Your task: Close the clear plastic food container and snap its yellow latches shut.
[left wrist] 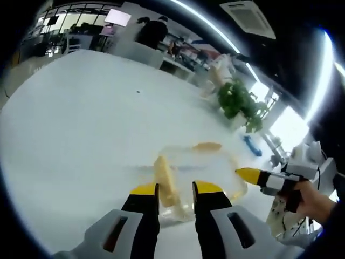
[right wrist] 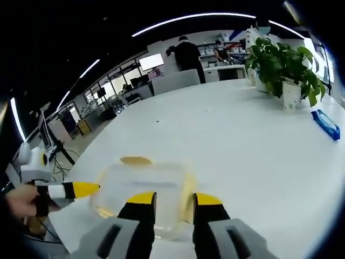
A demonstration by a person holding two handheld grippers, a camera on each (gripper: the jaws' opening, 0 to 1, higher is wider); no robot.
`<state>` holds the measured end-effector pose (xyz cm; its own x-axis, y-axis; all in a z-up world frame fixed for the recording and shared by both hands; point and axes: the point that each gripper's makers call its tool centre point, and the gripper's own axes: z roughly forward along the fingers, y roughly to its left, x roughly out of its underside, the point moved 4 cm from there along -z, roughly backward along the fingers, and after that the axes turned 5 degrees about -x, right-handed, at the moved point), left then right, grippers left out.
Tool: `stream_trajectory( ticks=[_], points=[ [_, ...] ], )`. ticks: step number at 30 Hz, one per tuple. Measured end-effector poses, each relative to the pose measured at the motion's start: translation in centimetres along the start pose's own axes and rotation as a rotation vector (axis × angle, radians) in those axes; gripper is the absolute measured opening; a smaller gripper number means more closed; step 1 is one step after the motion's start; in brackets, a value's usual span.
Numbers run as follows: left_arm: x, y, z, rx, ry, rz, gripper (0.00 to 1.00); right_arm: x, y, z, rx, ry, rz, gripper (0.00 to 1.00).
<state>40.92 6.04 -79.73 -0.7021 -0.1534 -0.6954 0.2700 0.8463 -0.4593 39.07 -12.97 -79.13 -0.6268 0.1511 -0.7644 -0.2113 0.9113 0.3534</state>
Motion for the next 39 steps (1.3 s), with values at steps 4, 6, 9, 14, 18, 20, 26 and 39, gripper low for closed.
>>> stream_trajectory(
  ticks=[4,6,9,14,18,20,26,39],
  points=[
    [-0.1,-0.3,0.2,0.009,-0.033,0.080,0.21,-0.1,-0.3,0.3,-0.017,-0.001,-0.003,0.23],
    [0.0,-0.1,0.2,0.020,-0.009,0.036,0.20,-0.2,-0.4,0.4,-0.040,0.010,-0.005,0.23],
    [-0.1,-0.2,0.2,0.025,-0.001,0.069,0.19,-0.2,-0.4,0.5,-0.055,0.033,0.024,0.22],
    [-0.2,0.0,0.3,0.052,0.025,0.071,0.18,-0.2,-0.6,0.7,-0.100,0.026,0.082,0.21],
    [-0.2,0.2,0.3,0.084,0.044,0.039,0.17,-0.1,-0.2,0.5,-0.090,0.012,0.080,0.21],
    [0.2,0.1,0.5,0.100,0.056,-0.005,0.15,0.3,-0.3,0.3,-0.073,0.020,0.079,0.21],
    [0.3,0.0,0.5,0.082,0.053,0.033,0.16,0.2,-0.1,0.3,-0.069,0.008,0.077,0.21],
    [-0.1,0.8,-0.2,0.032,0.021,0.061,0.16,0.7,0.8,0.5,-0.060,-0.012,0.079,0.22]
  ],
)
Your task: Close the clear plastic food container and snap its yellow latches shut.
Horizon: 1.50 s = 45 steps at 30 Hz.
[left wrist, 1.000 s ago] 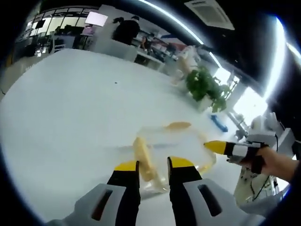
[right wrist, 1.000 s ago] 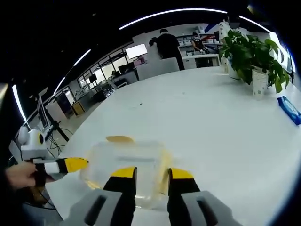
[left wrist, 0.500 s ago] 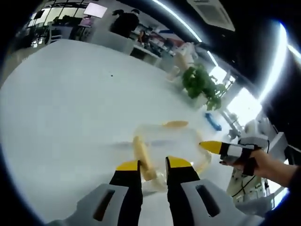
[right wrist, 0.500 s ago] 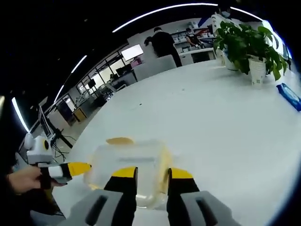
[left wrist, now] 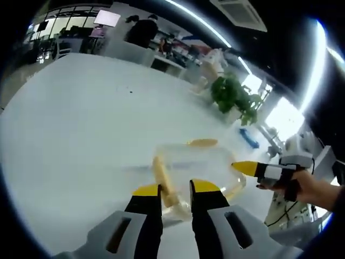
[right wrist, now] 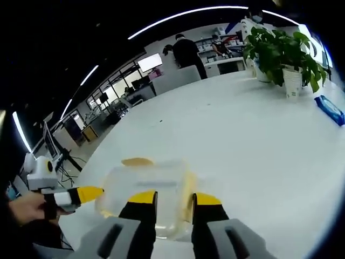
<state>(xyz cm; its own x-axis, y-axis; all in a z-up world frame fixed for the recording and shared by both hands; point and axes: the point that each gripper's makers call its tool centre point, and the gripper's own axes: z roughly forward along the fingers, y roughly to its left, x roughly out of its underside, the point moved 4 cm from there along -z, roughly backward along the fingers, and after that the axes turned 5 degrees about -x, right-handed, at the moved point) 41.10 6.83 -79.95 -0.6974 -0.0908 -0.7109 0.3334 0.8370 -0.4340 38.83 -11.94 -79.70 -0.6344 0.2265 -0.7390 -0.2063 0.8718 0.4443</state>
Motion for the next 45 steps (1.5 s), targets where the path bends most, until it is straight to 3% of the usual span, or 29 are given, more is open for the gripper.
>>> stream_trajectory(
  ticks=[10,24,29,32,34,38,40,45],
  points=[
    [-0.4,2.0,-1.7,-0.071,-0.029,0.031,0.16,0.2,2.1,1.6,-0.033,0.012,-0.026,0.22],
    [-0.5,3.0,-2.9,-0.132,-0.057,0.052,0.15,0.5,3.7,2.5,-0.040,0.018,-0.051,0.23],
    [-0.7,3.4,-3.0,-0.113,-0.046,-0.017,0.17,0.4,3.5,2.5,-0.055,0.023,-0.032,0.25],
    [-0.7,3.3,-3.1,-0.101,-0.041,-0.026,0.18,0.2,3.7,2.5,-0.048,0.002,-0.132,0.25],
    [-0.8,3.1,-3.3,-0.100,-0.039,-0.016,0.20,0.4,3.9,2.6,-0.055,0.016,-0.110,0.27],
    [-1.4,3.4,-3.8,-0.130,-0.058,0.005,0.33,-0.5,4.0,2.3,-0.056,-0.016,-0.121,0.29],
    [-2.0,3.7,-4.2,-0.149,-0.066,0.064,0.32,-1.1,4.2,2.1,-0.060,-0.017,-0.160,0.29],
    [-2.7,3.0,-4.5,-0.129,-0.062,0.192,0.31,-2.0,5.3,2.0,-0.093,-0.024,-0.256,0.29]
  ],
)
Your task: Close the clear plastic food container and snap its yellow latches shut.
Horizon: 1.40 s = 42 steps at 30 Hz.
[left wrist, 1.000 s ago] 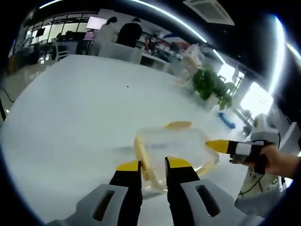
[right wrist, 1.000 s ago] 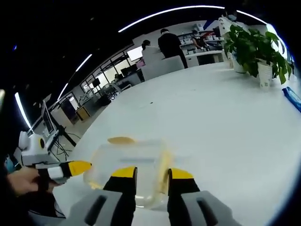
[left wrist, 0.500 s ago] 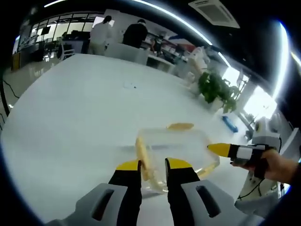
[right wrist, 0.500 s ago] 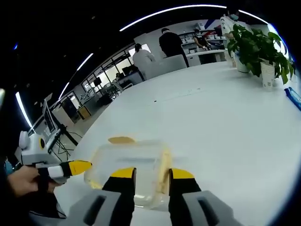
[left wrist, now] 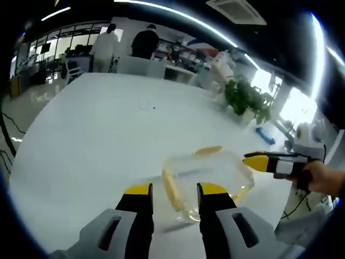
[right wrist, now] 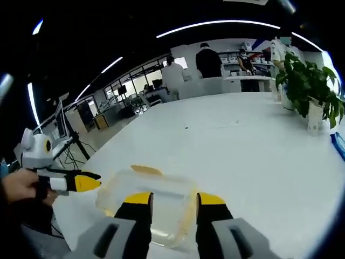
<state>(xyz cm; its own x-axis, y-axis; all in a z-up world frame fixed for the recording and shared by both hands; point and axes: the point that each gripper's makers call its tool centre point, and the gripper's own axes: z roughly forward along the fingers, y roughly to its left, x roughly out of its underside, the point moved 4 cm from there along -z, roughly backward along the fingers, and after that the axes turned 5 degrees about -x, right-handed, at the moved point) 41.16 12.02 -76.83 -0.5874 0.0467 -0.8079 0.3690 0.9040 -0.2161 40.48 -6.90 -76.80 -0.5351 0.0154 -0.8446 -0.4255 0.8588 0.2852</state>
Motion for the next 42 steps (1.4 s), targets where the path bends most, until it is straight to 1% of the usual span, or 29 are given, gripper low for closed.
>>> stream_trajectory(
  ticks=[2,3,5,7,10,12,14,15,18,21,25,30,31,33,35,36,37,38,40,42],
  points=[
    [-0.3,-0.5,0.1,0.012,-0.010,0.057,0.31,-0.3,0.6,0.1,-0.004,-0.004,-0.015,0.28],
    [-0.5,-0.8,0.1,0.019,-0.023,0.046,0.30,-0.4,0.8,0.2,-0.007,-0.007,-0.028,0.28],
    [-0.8,-1.6,0.3,0.064,-0.041,0.037,0.30,-0.6,1.3,0.4,-0.019,-0.007,-0.035,0.28],
    [-0.8,-2.2,0.5,0.087,-0.042,0.054,0.32,-0.5,1.9,0.7,-0.043,0.003,-0.043,0.28],
    [-0.6,-3.2,0.8,0.122,-0.025,0.135,0.32,-0.3,2.6,1.1,-0.072,0.025,-0.075,0.28],
    [-0.4,-3.6,0.9,0.133,-0.010,0.192,0.32,-0.2,3.0,1.4,-0.086,0.039,-0.095,0.28],
    [0.0,-3.8,1.2,0.132,0.001,0.253,0.31,-0.1,3.2,1.7,-0.096,0.050,-0.103,0.27],
    [0.1,-3.8,1.4,0.126,0.005,0.268,0.30,-0.1,3.2,1.8,-0.097,0.052,-0.104,0.27],
    [0.6,-4.0,1.9,0.126,0.019,0.288,0.31,-0.1,3.4,2.1,-0.106,0.062,-0.115,0.27],
    [0.5,-4.6,2.0,0.143,0.015,0.315,0.31,-0.2,3.7,2.5,-0.120,0.070,-0.135,0.27],
    [0.5,-5.1,2.2,0.181,0.015,0.350,0.35,-0.2,3.8,3.4,-0.145,0.096,-0.155,0.26],
    [0.6,-5.5,1.6,0.217,0.010,0.415,0.35,-0.3,4.0,4.3,-0.172,0.124,-0.194,0.26],
    [0.7,-5.5,1.6,0.228,0.009,0.429,0.35,-0.3,4.0,4.4,-0.176,0.127,-0.202,0.26],
    [0.7,-5.8,1.4,0.253,0.005,0.430,0.35,-0.5,4.1,4.7,-0.182,0.131,-0.214,0.26],
    [0.9,-6.2,1.2,0.294,0.011,0.435,0.32,-0.5,4.2,5.0,-0.188,0.137,-0.213,0.26],
    [1.0,-6.3,1.1,0.301,0.015,0.446,0.30,-0.6,4.3,5.2,-0.195,0.140,-0.218,0.26],
    [1.2,-6.4,1.1,0.305,0.016,0.462,0.31,-0.7,4.3,5.4,-0.197,0.143,-0.221,0.26],
    [1.4,-6.5,1.0,0.310,0.018,0.502,0.32,-0.9,4.3,5.6,-0.199,0.146,-0.229,0.26],
    [1.7,-6.8,0.9,0.320,0.020,0.530,0.35,-1.1,4.3,5.8,-0.203,0.153,-0.236,0.26],
    [1.8,-7.0,0.9,0.338,0.014,0.512,0.39,-1.5,4.3,5.9,-0.208,0.150,-0.246,0.27]
  ],
)
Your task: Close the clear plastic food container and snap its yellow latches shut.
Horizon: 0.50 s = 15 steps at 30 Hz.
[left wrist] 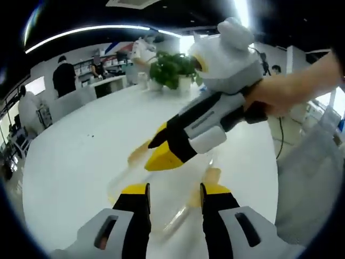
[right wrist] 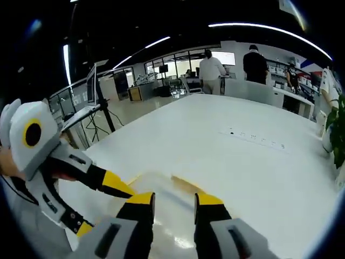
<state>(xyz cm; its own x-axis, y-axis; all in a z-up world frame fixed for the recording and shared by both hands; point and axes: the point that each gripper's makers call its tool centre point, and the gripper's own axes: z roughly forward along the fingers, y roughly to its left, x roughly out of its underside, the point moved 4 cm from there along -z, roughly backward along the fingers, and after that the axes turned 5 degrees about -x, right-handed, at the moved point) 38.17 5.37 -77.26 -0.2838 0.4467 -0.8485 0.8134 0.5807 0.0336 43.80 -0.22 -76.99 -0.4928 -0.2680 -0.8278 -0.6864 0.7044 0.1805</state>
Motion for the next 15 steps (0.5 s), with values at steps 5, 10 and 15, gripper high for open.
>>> stream_trajectory(
  ticks=[5,10,15],
  points=[
    [0.8,-0.3,0.3,0.000,0.029,0.045,0.42,-0.3,-0.2,0.4,-0.046,0.027,-0.019,0.29],
    [1.1,-0.6,0.4,0.007,0.047,0.138,0.44,0.1,-0.5,0.8,-0.108,0.091,-0.028,0.30],
    [1.2,-0.6,0.6,-0.003,0.060,0.200,0.45,-0.1,-0.7,1.3,-0.137,0.126,-0.068,0.32]
  ],
)
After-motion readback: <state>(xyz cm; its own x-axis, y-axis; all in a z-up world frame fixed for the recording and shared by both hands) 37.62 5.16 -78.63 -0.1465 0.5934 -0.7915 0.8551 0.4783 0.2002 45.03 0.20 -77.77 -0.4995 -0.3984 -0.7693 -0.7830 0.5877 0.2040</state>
